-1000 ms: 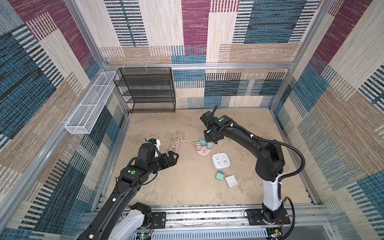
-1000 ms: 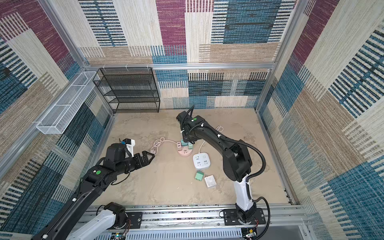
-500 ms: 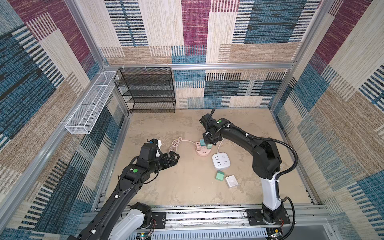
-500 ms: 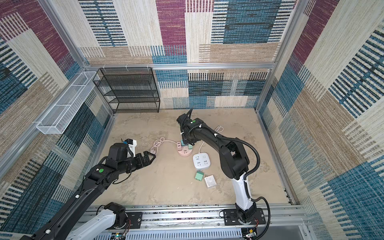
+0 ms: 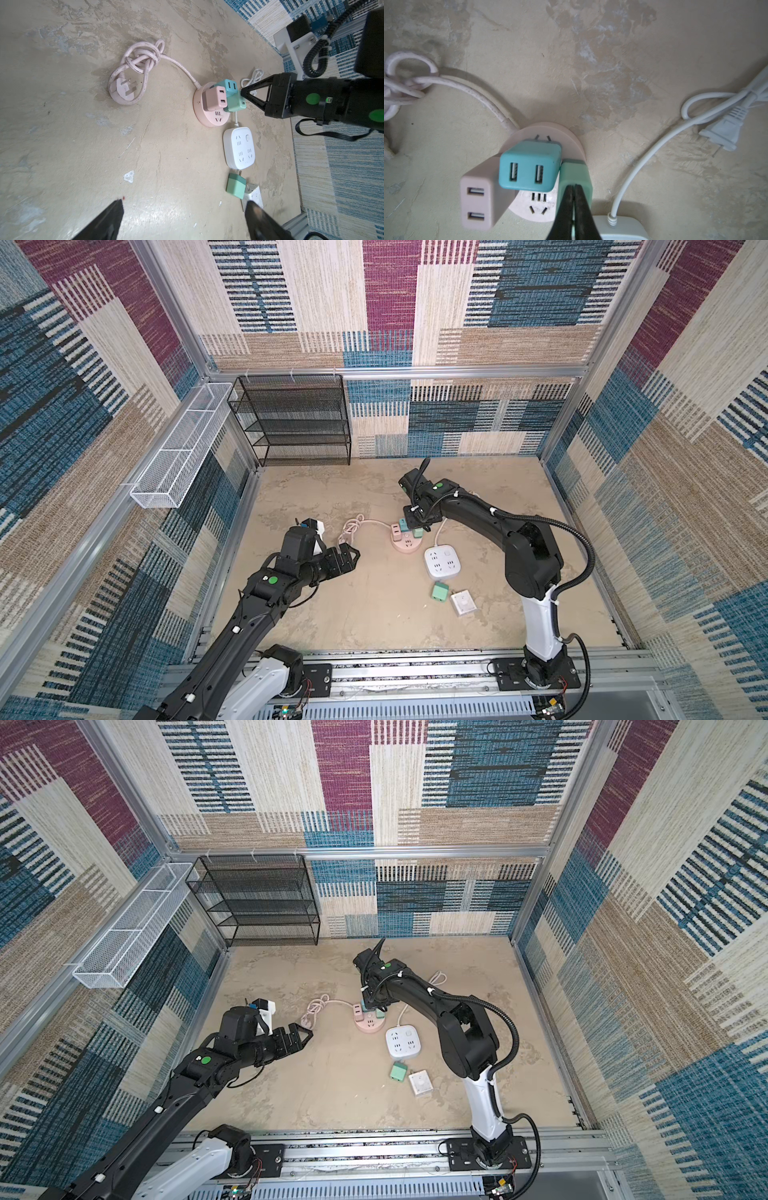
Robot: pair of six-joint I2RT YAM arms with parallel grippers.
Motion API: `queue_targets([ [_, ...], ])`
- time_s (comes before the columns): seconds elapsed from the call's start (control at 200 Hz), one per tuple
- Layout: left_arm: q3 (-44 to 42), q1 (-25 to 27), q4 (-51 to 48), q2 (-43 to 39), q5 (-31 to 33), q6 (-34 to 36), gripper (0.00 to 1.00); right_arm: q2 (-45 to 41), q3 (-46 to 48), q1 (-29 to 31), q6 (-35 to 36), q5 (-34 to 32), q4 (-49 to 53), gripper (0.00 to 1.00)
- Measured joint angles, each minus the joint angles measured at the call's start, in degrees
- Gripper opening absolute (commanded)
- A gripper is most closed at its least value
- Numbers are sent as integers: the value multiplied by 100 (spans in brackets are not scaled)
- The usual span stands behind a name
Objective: Insert the plug
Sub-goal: 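Move the right gripper down toward the green adapter near the robot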
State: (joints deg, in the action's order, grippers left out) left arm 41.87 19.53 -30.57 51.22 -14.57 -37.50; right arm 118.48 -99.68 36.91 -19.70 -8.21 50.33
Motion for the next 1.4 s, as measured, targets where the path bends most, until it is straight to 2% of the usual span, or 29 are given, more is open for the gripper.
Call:
queue_targets([
  [0.285,-55,-2,72,13,-63,0,96,-146,323,26,-83,-50,-260,9],
  [0.451,-61,0,76,9,-61,0,96,-299,280,31,-109,26,-70,18],
  [0.581,-59,0,74,22,-61,2,97,-570,28,66,-122,138,326,33],
  [0.726,-50,0,74,33,-61,2,100,-1060,31,50,-122,160,339,36],
  [0.826,-2,0,57,157,-52,2,100,-1615,638,61,-120,240,74,37],
  [1.062,-227,4,236,184,87,-7,100,-3692,2999,192,-433,887,-1106,39],
  [1.227,-396,4,533,160,-170,-133,100,-4398,3508,758,-828,1014,-1281,39],
  [1.397,-302,11,723,315,-568,-70,100,-4690,4144,1281,-1512,990,-1237,39],
])
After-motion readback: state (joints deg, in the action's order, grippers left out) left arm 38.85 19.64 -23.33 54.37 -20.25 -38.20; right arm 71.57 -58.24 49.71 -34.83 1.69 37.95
